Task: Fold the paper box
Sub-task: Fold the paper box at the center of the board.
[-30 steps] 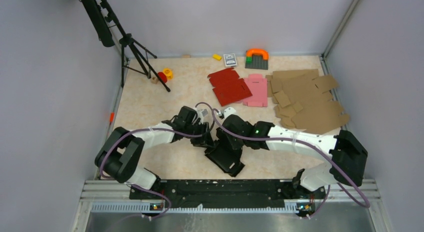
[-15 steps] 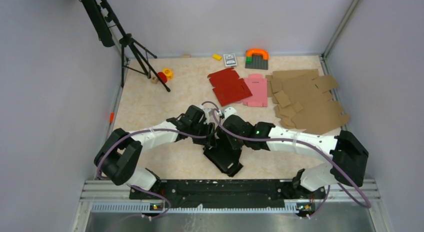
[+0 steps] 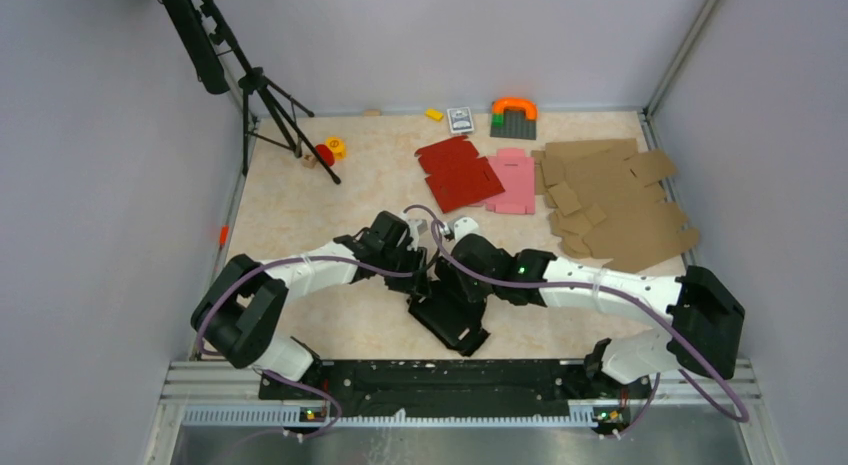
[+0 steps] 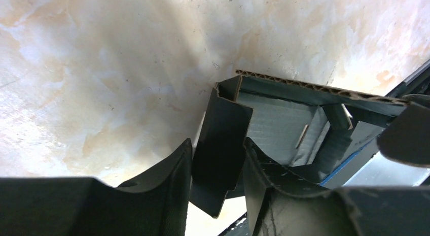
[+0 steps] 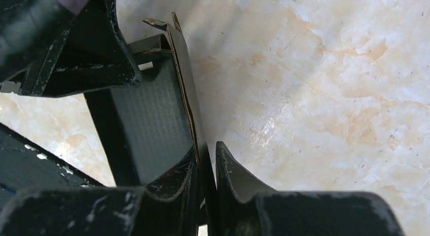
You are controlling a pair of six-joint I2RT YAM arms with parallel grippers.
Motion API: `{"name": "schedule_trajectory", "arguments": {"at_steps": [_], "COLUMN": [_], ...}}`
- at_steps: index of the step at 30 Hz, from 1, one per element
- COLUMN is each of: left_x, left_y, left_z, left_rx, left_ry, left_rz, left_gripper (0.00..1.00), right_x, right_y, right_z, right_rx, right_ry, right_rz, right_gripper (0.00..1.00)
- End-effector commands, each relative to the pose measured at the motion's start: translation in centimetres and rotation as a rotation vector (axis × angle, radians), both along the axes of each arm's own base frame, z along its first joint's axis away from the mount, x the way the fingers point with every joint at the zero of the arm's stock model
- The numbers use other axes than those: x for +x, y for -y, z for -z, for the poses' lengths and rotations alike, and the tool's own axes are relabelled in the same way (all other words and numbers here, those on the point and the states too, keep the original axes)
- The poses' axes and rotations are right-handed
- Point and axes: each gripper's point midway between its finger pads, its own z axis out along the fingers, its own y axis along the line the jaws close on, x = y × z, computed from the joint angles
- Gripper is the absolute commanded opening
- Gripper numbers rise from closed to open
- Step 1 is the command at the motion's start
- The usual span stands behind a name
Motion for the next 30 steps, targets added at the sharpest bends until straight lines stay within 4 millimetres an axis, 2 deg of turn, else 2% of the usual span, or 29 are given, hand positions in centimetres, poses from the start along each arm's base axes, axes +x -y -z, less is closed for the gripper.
{"name": "schedule_trajectory", "arguments": {"at_steps": [1,5,13,19,23,26,28,30], "left_x": [0.7,0.7,0.8,1.1,1.1,1.3,1.6,2.2], "left_y": [0.2,0.4,0.0,0.5,0.9,0.8,0.8,0.5], "left_z": [-1.3,-1.6,-0.6,-1.1,-1.7,-1.8,-2.0,-2.3], "left_rx": [-0.022,-0.040,-0.004,-0.016,-0.045,-0.040,-0.035,-0.025], "left_ry": [0.047,0.055,0.074,0.101,0.100,0.104,0.111,0.139], "left_rz": [-0.003,-0.010,-0.074,-0.098,-0.112,-0.132,-0.145,-0.175], "left_gripper": [0.38,0.39,0.25,0.24,0.23,0.19,0.15,0.11], "right_x": [0.2,-0.1,-1.1,-1.1,-1.5,-1.9,-1.9,-1.5], "right_y": [-1.1,-1.7,-2.8,-3.4,-3.3,-3.4,-3.2,-2.2], "right_z": [-1.8,-1.9,-2.6,-4.3,-3.5,-3.0,-2.6,-1.8], "right_rx": [0.080,0.101,0.152,0.228,0.234,0.250,0.251,0.208], "right_ry": [0.042,0.043,0.076,0.142,0.160,0.166,0.161,0.152], "right_rz": [0.006,-0.009,-0.059,-0.094,-0.112,-0.129,-0.111,-0.047], "right_gripper": [0.15,0.16,0.16,0.14,0.11,0.11,0.15,0.26]}}
